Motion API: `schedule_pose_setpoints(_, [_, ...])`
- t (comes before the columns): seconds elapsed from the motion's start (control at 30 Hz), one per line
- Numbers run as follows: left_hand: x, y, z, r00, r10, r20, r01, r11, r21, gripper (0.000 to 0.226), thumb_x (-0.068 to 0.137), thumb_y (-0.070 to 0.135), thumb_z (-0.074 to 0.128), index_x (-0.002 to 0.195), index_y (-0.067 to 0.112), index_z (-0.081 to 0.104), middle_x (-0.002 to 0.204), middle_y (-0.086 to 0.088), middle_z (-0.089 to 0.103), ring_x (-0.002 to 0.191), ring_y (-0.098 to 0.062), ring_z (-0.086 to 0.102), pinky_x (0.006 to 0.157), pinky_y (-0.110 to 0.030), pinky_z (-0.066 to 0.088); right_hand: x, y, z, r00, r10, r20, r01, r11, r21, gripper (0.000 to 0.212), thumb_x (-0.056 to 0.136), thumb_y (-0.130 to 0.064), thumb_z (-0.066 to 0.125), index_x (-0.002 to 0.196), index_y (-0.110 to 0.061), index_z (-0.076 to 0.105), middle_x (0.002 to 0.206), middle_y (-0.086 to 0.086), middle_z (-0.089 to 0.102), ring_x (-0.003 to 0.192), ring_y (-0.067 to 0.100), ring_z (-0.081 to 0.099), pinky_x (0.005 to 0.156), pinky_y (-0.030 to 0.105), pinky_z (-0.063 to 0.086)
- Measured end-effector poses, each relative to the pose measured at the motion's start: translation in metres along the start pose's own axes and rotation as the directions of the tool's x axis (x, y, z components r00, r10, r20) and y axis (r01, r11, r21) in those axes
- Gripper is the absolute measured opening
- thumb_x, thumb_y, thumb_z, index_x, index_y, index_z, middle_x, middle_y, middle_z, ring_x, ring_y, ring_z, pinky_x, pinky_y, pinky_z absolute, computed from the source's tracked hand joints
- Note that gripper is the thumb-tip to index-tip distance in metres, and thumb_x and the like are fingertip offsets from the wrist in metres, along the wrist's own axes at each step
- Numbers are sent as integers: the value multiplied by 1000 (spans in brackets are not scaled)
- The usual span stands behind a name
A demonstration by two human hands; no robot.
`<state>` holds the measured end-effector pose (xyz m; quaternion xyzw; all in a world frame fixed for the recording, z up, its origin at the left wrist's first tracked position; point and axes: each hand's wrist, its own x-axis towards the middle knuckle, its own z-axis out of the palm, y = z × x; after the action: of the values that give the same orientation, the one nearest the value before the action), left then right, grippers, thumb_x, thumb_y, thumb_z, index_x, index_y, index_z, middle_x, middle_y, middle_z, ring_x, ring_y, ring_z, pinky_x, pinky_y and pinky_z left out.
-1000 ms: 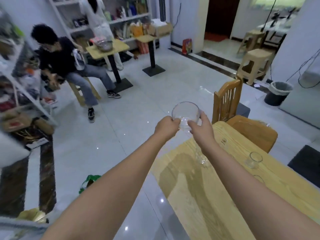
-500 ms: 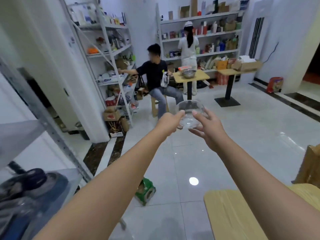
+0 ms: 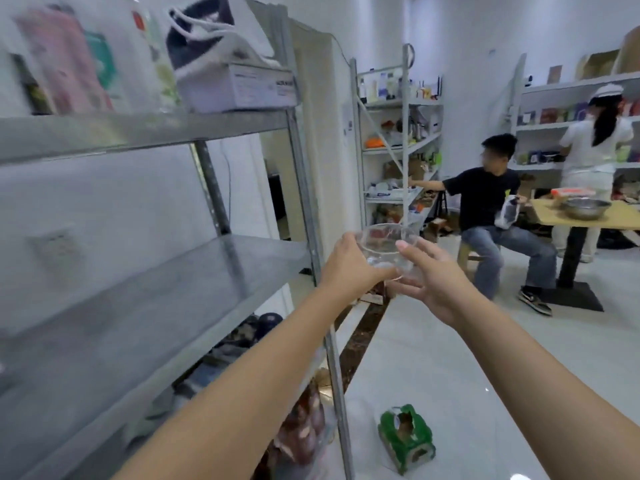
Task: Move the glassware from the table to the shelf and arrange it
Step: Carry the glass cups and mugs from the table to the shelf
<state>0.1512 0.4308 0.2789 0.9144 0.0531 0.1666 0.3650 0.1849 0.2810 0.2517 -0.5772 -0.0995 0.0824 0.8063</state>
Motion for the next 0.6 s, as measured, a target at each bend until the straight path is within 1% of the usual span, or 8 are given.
schedule_pose_setpoints(0.07, [0,-24,-36,997,-36,-75,39,999,38,102,52,67,78,134,25,35,129,1,50,114,-21,53,92,-44,51,9,6,43,998,13,64,-11,1000,-20,75,81,-34,78,146,-26,41,137,7,54,100,33,70,82,46,60])
schedule_pose_setpoints(0.13, [-1,-46,-72,990,-77,-121,86,994,70,107,53,68,78,138,23,32,133,0,49,117,-22,53,93,-44,50,17,12,86,991,25,130,-23,1000,-20,74,81,-34,78,145,-24,42,137,10,55,98,33,72,83,46,59])
schedule_pose_setpoints(0.23, [-2,-75,-119,972,-116,-205,139,985,102,108,55,66,78,140,20,31,136,-2,48,121,-24,52,93,-45,49,25,22,147,981,21,194,-17,1000,-21,69,85,-34,73,145,-23,42,134,9,56,95,29,73,84,45,59])
schedule_pose_setpoints(0.33, [-1,-104,-161,951,-166,-260,207,969,138,104,59,65,76,140,19,31,136,-2,47,122,-25,51,89,-38,49,37,34,200,958,42,285,-43,999,-4,68,86,-33,72,145,-19,42,138,11,52,90,29,74,81,42,60])
schedule_pose_setpoints(0.4, [-2,-127,-184,930,-198,-310,253,956,147,103,55,68,76,136,18,37,134,-1,50,120,-24,54,83,-35,48,41,43,234,939,80,334,-79,997,-16,66,87,-33,70,145,-17,42,140,10,50,96,32,71,84,45,59])
schedule_pose_setpoints(0.47, [-4,-151,-206,907,-230,-352,301,940,161,105,50,72,76,132,19,40,131,1,52,118,-22,56,81,-34,49,46,53,266,919,105,380,-91,994,-55,62,89,-33,68,144,-17,43,135,7,51,94,30,72,89,46,58])
schedule_pose_setpoints(0.53, [-8,-171,-228,877,-303,-373,377,915,143,107,49,70,78,133,17,38,131,0,52,117,-23,56,79,-34,48,51,65,296,892,111,438,-71,992,-105,53,90,-36,67,137,-19,50,130,6,56,94,27,71,95,48,55])
schedule_pose_setpoints(0.6, [-16,-191,-249,835,-367,-410,446,888,114,111,49,69,79,135,15,36,135,-2,51,119,-25,56,82,-34,48,54,76,324,847,126,516,-34,983,-183,49,89,-43,67,132,-23,54,128,3,61,102,26,67,99,44,52])
